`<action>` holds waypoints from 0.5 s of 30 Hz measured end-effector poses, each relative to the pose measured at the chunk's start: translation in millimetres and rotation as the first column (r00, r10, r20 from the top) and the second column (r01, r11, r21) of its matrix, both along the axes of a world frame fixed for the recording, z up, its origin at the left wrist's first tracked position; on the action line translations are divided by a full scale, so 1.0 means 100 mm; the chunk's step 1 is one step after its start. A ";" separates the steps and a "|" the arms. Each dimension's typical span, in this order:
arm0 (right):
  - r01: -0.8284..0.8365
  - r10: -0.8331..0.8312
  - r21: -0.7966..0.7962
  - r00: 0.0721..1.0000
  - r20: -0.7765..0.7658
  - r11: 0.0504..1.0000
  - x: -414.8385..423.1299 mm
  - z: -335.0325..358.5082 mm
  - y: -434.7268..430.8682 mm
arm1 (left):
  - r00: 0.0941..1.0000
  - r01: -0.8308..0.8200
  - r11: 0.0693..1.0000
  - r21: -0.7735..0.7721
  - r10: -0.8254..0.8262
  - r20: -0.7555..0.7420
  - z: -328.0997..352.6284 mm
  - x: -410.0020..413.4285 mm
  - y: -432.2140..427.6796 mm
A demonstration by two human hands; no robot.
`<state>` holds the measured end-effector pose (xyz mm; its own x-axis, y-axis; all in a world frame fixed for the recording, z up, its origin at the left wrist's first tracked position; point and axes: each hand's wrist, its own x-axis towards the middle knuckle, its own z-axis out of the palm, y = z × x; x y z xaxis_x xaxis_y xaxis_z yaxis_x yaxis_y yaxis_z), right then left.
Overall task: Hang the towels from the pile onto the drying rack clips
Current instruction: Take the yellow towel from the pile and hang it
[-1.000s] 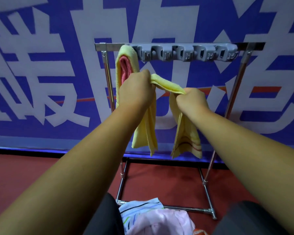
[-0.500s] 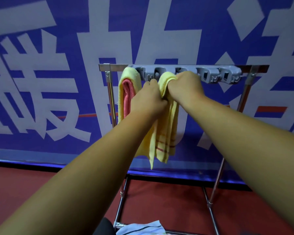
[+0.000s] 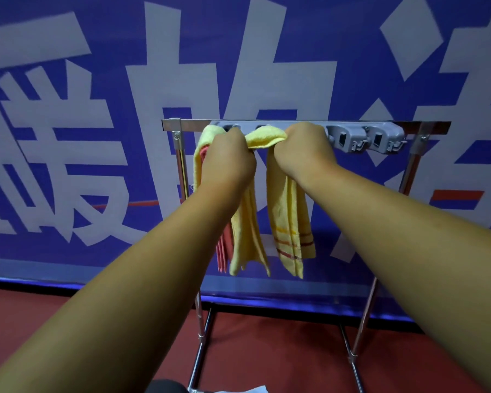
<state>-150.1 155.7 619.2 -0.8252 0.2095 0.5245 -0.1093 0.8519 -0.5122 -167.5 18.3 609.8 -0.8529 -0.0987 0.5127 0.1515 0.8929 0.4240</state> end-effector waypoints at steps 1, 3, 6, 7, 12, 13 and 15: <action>0.008 -0.008 0.012 1.000 0.004 1.000 -0.01 -0.01 -0.02 | 1.000 0.000 1.000 0.003 0.000 -0.020 0.02 0.00 -0.02; 0.011 -0.011 0.021 1.000 0.003 1.000 -0.02 -0.02 -0.04 | 0.995 -0.005 1.000 0.028 0.008 -0.099 0.02 0.01 -0.06; 0.002 -0.003 0.019 1.000 0.006 1.000 -0.05 -0.02 -0.07 | 0.988 -0.004 0.999 0.044 0.010 -0.153 0.03 0.01 -0.09; 0.005 -0.005 0.025 1.000 0.016 1.000 -0.05 -0.01 -0.08 | 0.987 0.002 0.999 0.044 0.005 -0.161 0.06 0.01 -0.10; 0.026 -0.027 0.035 1.000 0.010 0.999 -0.12 0.02 -0.16 | 0.978 -0.048 0.999 0.011 0.049 -0.204 0.19 -0.04 -0.11; 0.023 -0.023 0.039 1.000 0.013 0.999 -0.13 0.02 -0.17 | 0.975 -0.063 0.998 -0.005 0.060 -0.213 0.21 -0.04 -0.12; 0.011 -0.011 0.048 1.000 -0.001 0.999 -0.14 0.02 -0.21 | 0.969 -0.078 0.997 -0.017 0.072 -0.236 0.26 -0.03 -0.14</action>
<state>-164.1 135.1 621.1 -0.8227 0.1934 0.5346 -0.0998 0.8766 -0.4707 -170.9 4.4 635.3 -0.6992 -0.1420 0.7007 0.1760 0.9158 0.3611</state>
